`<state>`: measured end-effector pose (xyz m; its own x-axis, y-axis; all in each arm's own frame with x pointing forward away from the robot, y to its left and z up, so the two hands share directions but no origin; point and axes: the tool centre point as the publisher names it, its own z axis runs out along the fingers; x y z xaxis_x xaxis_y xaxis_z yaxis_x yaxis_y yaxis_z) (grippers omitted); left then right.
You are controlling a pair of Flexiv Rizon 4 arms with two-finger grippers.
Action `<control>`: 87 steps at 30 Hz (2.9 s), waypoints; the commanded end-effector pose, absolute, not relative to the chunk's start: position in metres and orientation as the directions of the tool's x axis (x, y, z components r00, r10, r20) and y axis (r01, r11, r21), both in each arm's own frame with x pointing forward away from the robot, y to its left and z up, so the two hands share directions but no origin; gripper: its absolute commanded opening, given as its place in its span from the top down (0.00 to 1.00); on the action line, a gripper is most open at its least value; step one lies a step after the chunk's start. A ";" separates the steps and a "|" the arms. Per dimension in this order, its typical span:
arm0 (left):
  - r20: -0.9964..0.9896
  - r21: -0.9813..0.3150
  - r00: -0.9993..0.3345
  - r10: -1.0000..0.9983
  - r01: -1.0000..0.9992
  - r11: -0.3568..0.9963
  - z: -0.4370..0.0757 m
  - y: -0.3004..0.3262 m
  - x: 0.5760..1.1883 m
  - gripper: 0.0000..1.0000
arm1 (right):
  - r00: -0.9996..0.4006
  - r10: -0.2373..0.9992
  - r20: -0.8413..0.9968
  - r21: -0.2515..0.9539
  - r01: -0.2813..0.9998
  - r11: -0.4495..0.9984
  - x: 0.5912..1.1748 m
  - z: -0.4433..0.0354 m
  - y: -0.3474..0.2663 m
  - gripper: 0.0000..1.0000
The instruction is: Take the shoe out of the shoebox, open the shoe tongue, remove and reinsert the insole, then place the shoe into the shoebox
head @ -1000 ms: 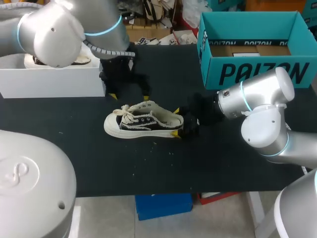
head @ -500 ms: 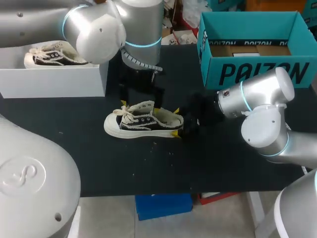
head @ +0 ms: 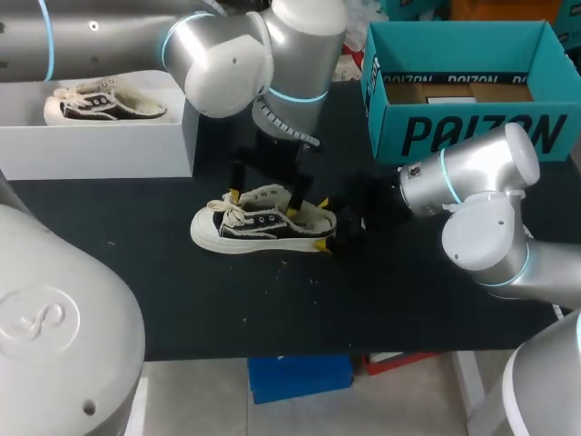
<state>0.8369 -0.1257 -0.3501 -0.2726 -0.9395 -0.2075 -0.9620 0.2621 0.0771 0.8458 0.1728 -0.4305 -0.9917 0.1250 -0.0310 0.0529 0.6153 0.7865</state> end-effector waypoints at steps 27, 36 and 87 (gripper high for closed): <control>-0.387 0.133 -0.232 -0.892 -0.972 0.195 -0.375 -0.132 0.835 0.85 | -0.991 0.126 -0.031 0.786 0.054 0.615 0.847 -0.431 0.174 1.00; -0.358 0.115 -0.215 -0.909 -0.976 0.186 -0.366 -0.128 0.838 1.00 | -0.991 0.126 -0.031 0.786 0.054 0.615 0.847 -0.431 0.174 1.00; 0.219 -0.210 -0.029 -0.975 -0.977 -0.018 -0.332 -0.061 0.855 1.00 | -0.991 0.126 -0.031 0.786 0.054 0.615 0.847 -0.431 0.174 1.00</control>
